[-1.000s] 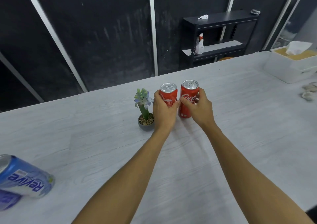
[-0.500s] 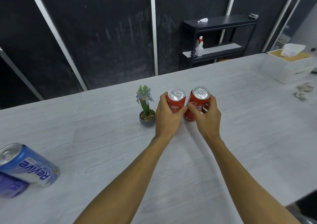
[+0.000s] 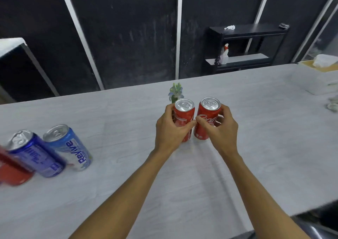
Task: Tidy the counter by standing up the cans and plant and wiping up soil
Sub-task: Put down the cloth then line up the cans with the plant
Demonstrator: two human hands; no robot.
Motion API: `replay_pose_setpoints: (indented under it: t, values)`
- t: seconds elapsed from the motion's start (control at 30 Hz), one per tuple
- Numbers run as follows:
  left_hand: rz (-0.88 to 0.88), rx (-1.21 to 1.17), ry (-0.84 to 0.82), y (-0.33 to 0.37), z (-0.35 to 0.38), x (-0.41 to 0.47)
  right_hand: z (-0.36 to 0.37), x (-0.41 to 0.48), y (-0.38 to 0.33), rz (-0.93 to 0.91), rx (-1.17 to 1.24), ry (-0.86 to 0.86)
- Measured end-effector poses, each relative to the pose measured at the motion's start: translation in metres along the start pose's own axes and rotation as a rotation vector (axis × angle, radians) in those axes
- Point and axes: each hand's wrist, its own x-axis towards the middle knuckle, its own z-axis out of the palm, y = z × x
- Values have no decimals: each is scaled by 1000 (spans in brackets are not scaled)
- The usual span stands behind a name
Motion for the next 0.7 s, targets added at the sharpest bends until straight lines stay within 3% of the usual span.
replay_pose_setpoints:
  t: [0.43, 0.7]
  values:
    - [-62, 119, 165, -34, -135, -29, 107, -49, -49, -17, 68, -185]
    - [-109, 156, 223, -45, -180, -46, 143, -76, -65, -1, 91, -248]
